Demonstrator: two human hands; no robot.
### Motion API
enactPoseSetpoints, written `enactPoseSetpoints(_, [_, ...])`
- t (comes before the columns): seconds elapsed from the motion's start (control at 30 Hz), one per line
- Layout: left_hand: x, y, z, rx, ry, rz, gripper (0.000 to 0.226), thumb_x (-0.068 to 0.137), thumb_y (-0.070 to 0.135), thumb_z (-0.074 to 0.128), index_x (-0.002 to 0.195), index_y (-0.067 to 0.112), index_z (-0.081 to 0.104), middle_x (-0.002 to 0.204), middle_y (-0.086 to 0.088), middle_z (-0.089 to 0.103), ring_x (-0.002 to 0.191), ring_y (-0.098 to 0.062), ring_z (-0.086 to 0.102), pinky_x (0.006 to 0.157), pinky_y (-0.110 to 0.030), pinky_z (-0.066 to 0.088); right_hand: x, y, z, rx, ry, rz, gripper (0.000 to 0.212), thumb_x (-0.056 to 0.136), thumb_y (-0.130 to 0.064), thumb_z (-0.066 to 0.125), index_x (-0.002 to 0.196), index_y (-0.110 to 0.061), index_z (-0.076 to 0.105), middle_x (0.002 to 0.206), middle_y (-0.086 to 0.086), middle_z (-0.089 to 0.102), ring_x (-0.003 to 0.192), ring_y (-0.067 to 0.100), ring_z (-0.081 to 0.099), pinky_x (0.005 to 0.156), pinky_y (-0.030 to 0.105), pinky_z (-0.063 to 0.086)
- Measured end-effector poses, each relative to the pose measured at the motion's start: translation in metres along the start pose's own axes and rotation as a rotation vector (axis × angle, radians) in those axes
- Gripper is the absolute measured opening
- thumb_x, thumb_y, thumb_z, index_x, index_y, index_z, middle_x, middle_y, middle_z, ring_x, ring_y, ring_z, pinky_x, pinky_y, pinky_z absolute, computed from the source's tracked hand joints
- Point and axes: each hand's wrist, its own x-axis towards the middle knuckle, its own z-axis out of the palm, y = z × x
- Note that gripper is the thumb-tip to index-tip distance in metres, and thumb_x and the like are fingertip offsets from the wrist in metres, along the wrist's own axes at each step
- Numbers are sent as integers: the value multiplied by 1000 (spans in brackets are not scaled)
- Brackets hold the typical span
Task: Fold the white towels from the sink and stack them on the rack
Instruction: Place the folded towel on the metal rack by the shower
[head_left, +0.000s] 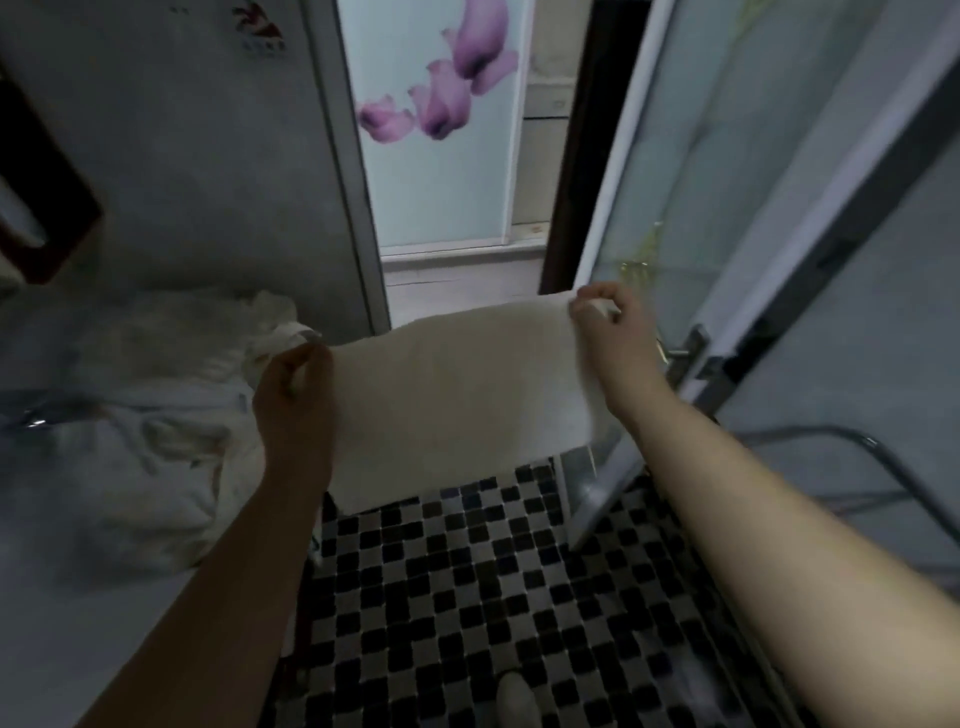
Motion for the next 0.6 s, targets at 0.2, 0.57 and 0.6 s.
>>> enactPoseSetpoints(0.2, [-48, -7, 30, 6, -212, 15, 8, 92, 37, 61, 96, 33, 67, 88, 18, 61, 70, 19, 53, 56, 0, 38, -57, 12, -75, -30, 147, 75, 3, 87, -29, 64, 87, -33, 64, 88, -24, 66, 78, -12, 57, 70, 15, 44])
enactPoseSetpoints(0.57, [-157, 13, 115, -50, -584, 110, 14, 92, 37, 62, 104, 33, 69, 102, 22, 64, 95, 1, 57, 83, -23, 45, -133, 15, -231, -86, 490, 118, 9, 85, -36, 65, 94, -34, 65, 91, -19, 68, 76, -5, 62, 67, 20, 45])
enactPoseSetpoints(0.6, [-171, 16, 124, -44, -612, 132, 17, 94, 36, 61, 107, 29, 69, 103, 20, 63, 94, 1, 56, 82, -22, 44, -141, 16, -246, -82, 514, 120, 12, 84, -36, 65, 95, -34, 65, 90, -16, 68, 73, -1, 61, 66, 20, 45])
